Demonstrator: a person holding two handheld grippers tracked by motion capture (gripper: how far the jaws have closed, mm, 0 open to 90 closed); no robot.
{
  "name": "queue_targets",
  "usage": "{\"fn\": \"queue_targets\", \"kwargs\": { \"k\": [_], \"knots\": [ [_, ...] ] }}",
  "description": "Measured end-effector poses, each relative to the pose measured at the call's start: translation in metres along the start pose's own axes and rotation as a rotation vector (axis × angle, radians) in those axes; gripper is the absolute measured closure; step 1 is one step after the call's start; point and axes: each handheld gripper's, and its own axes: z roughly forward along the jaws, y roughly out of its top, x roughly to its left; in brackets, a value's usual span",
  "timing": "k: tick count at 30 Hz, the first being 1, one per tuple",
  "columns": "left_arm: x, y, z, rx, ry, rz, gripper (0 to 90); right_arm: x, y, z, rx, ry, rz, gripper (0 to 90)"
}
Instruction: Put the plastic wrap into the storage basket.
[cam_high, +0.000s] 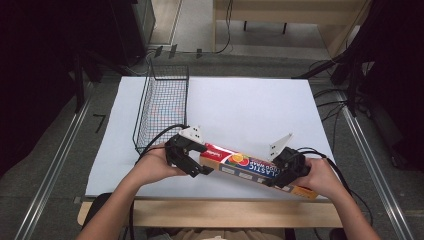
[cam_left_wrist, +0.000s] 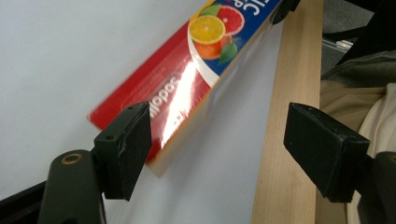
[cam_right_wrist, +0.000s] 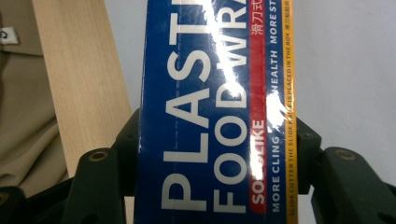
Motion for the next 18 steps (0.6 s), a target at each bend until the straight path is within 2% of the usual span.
{"fn": "queue_targets", "kwargs": {
  "k": [5, 10, 13, 14, 18],
  "knots": [
    [-0.003, 0.005, 0.003, 0.022, 0.008, 0.031, 23.7, 0.005, 0.009, 0.002, 0.002, 0.024, -0.053, 41.6],
    [-0.007, 0.009, 0.009, 0.054, 0.009, 0.066, 23.7, 0.009, 0.015, 0.004, 0.013, 0.043, -0.079, 41.5],
    [-0.009, 0.012, 0.012, 0.052, -0.008, 0.087, 23.7, 0.013, 0.021, 0.005, 0.016, 0.057, -0.109, 41.5],
    [-0.01, 0.013, 0.014, 0.057, -0.014, 0.09, 23.6, 0.014, 0.022, 0.005, 0.017, 0.068, -0.109, 41.5],
    [-0.016, 0.015, 0.027, 0.097, -0.024, 0.121, 22.8, 0.018, 0.029, 0.006, 0.018, 0.063, -0.134, 41.5]
  ]
}}
